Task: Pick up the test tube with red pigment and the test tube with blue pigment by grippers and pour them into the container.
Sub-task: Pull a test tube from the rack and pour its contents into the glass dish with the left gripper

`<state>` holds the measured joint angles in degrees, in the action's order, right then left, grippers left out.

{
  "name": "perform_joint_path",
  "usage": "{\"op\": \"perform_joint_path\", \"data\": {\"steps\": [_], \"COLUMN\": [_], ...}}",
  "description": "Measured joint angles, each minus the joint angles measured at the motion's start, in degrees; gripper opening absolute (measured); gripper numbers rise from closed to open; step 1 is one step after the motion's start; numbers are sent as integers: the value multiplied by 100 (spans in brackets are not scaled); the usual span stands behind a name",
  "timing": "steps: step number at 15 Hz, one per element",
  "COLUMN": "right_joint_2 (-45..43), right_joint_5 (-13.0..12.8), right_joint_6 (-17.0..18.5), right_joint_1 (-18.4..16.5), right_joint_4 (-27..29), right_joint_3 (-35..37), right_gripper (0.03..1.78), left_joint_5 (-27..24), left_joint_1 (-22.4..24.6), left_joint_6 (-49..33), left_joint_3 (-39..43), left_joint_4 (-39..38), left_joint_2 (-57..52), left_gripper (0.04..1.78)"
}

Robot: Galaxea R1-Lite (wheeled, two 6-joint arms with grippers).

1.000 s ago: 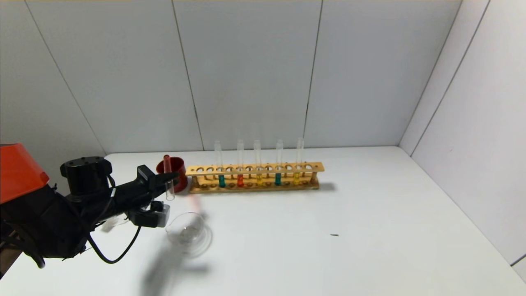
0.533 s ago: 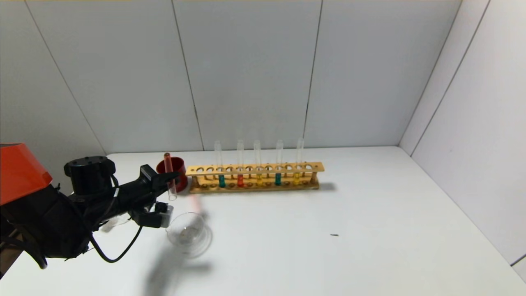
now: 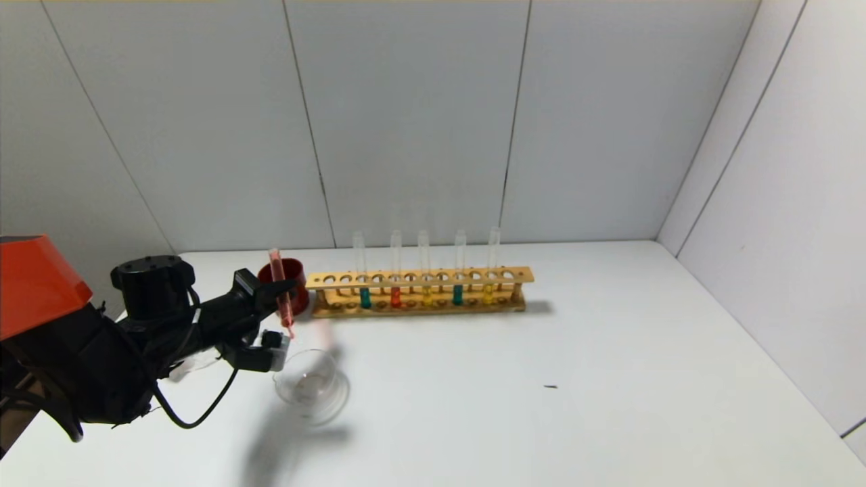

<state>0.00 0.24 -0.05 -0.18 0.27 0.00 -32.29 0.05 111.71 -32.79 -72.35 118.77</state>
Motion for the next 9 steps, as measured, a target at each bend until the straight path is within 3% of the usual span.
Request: {"op": "perform_joint_path", "data": {"steps": [9], "right_joint_2": [0], "right_joint_5": [0], "right_joint_6": [0], "right_joint_1": [2], "right_joint_4": [-2], "right_joint_3": [0], "right_gripper": [175], "left_joint_5": [24], "left_joint_1": [-43], "left_joint_6": [207], "left_joint_3": [7], "left_joint_4": [-121], "left_joint_2": [49], "left_gripper": [32]}}
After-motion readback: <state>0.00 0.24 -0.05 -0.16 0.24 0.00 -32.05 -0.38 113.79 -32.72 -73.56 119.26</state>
